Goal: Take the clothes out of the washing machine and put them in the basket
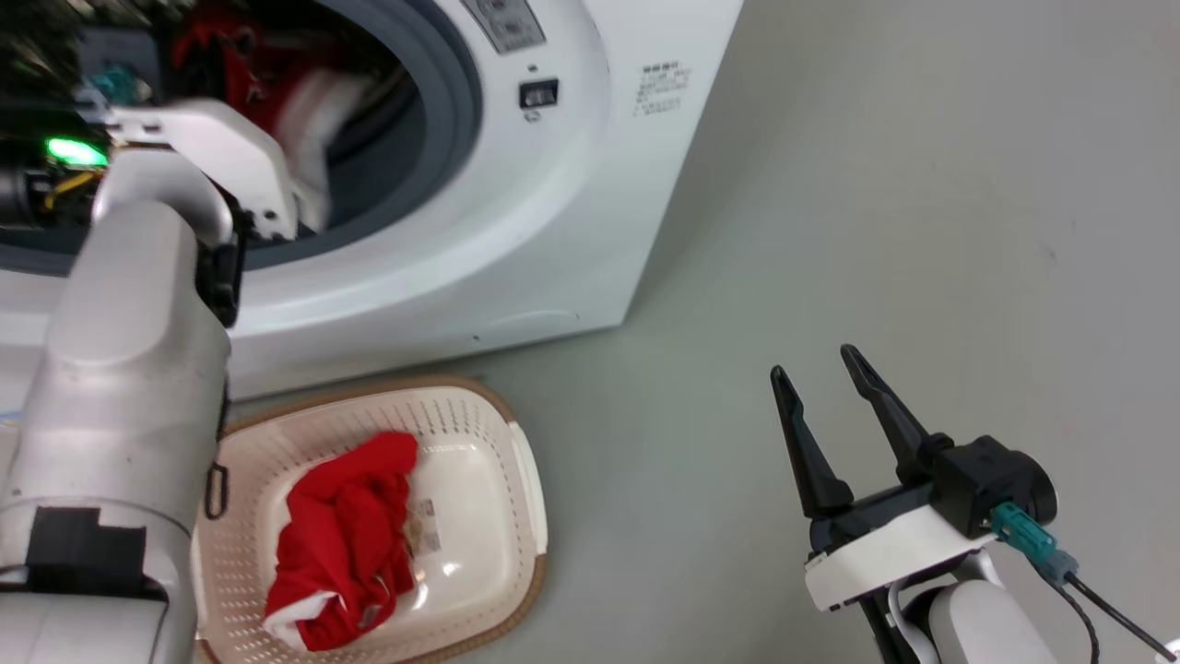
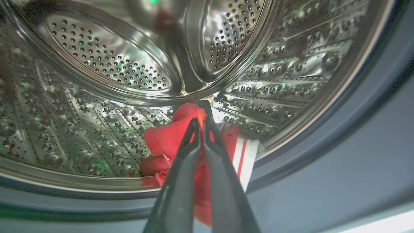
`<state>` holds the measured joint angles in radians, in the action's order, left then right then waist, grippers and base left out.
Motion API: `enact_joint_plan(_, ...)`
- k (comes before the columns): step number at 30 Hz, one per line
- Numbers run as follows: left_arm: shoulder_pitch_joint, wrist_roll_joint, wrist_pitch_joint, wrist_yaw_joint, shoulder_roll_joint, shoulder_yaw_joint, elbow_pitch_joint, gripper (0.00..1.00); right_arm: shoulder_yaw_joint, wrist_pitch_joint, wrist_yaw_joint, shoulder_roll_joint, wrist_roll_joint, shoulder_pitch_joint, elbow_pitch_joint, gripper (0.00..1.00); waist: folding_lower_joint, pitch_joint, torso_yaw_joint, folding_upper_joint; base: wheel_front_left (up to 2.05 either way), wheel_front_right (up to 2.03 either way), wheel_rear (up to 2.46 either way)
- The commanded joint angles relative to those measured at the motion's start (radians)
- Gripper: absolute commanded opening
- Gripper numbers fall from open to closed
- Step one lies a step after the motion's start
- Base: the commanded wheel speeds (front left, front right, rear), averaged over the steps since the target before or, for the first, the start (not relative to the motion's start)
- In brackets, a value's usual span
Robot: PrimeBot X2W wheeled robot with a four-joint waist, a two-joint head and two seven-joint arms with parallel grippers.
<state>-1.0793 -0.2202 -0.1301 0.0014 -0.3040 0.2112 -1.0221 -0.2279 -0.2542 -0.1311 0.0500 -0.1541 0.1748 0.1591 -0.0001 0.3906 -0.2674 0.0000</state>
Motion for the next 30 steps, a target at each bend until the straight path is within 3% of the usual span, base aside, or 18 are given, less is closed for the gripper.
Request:
enact_joint_plan(1,0.028,-0.003,-0.033,-0.009,0.006,0.000,0.007,0.00,0.007,0.004,0.001,0.000,0.009,-0.018,-0.010,1.00,0.0001,-0.091,0.050,0.0000,0.00,0.00,0.00)
enact_joint_plan(9,0.152,-0.046,-0.108,-0.045,0.037,-0.004,0.090,0.00,0.044,0.036,0.001,0.000,0.023,-0.076,-0.043,1.00,0.0001,-0.220,0.097,0.0000,0.00,0.00,0.00)
enact_joint_plan(17,0.293,-0.072,-0.123,-0.065,0.047,0.003,0.327,0.00,0.074,0.066,0.001,0.000,0.030,-0.120,-0.081,1.00,0.0001,-0.287,0.148,0.0000,0.00,0.00,0.00)
enact_joint_plan(22,0.390,-0.069,-0.092,-0.038,0.043,0.016,0.586,0.00,0.091,0.077,0.001,0.000,0.035,-0.140,-0.101,1.00,0.0001,-0.302,0.183,0.0000,0.00,0.00,0.00)
enact_joint_plan(30,0.598,-0.075,0.028,0.042,0.004,-0.001,0.991,0.00,0.094,0.091,0.001,0.000,0.037,-0.141,-0.122,1.00,0.0001,-0.293,0.203,0.0000,0.00,0.00,0.00)
